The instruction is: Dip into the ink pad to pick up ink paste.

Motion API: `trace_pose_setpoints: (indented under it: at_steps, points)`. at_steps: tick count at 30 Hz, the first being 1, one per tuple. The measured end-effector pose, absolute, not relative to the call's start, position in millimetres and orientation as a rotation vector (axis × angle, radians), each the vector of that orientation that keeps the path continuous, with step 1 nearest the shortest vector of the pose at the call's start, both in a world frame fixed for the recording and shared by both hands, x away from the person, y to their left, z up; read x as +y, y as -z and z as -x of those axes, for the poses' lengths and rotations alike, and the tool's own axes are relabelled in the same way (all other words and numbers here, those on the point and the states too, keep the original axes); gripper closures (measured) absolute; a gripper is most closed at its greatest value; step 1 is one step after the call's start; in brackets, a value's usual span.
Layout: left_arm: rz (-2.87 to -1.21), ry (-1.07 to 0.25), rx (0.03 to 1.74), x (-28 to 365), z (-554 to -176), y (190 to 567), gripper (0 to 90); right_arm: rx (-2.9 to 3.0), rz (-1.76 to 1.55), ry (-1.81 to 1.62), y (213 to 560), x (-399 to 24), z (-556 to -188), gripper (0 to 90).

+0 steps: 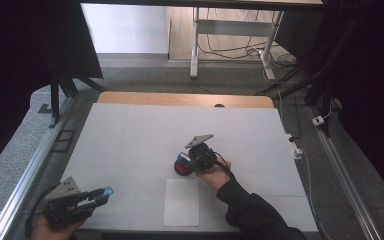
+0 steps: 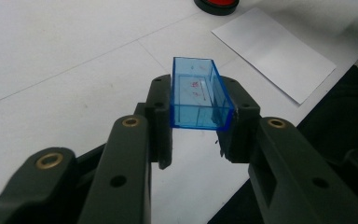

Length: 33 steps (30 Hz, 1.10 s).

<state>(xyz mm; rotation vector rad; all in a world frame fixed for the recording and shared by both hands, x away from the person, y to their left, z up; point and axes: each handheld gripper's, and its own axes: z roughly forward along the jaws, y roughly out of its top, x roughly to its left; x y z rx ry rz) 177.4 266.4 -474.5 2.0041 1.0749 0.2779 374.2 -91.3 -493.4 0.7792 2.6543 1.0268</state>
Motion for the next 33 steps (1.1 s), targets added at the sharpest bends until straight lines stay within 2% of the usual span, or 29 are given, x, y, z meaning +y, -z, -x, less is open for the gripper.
trace_pose_setpoints:
  at_steps: [14,33]
  points:
    - [-2.001,-0.280,1.077,266.8,-177.3,474.4,67.7,2.622,-0.755,-1.105,474.4,-98.3,-370.4,70.7]
    - [-2.003,-0.276,1.076,266.7,-177.6,474.6,67.7,2.646,-0.750,-1.043,488.2,-91.3,-371.4,70.7]
